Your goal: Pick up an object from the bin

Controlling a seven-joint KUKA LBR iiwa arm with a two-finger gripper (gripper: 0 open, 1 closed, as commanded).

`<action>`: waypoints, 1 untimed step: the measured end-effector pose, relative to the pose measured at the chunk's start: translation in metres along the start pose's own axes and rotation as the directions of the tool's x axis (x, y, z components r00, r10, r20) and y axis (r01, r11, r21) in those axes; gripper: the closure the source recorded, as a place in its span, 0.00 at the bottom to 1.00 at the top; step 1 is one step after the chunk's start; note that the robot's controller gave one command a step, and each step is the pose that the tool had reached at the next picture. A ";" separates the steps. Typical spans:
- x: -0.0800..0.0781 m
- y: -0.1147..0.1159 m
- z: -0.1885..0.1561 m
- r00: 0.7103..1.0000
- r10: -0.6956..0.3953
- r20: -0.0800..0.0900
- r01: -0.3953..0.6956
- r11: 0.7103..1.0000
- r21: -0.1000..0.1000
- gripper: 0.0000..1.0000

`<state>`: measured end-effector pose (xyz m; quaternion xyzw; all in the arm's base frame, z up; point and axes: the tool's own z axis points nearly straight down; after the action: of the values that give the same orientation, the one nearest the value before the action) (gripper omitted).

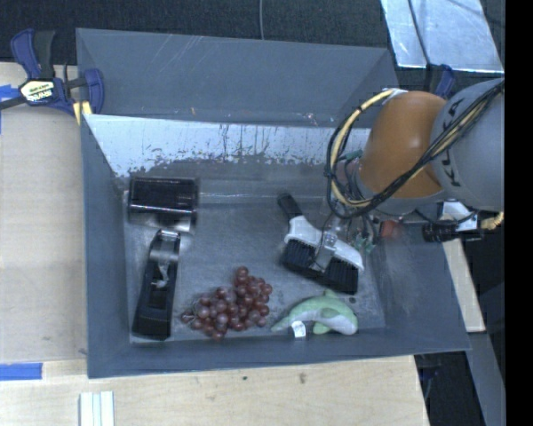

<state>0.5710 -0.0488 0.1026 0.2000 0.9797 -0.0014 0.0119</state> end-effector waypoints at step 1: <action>-0.001 0.000 -0.002 1.000 0.000 0.004 0.000 1.000 -0.002 0.00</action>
Offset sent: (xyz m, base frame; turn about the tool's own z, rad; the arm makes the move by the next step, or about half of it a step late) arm -0.0273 0.0009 -0.0326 0.2257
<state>0.5722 -0.0490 0.1050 0.2001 0.9797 -0.0011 0.0140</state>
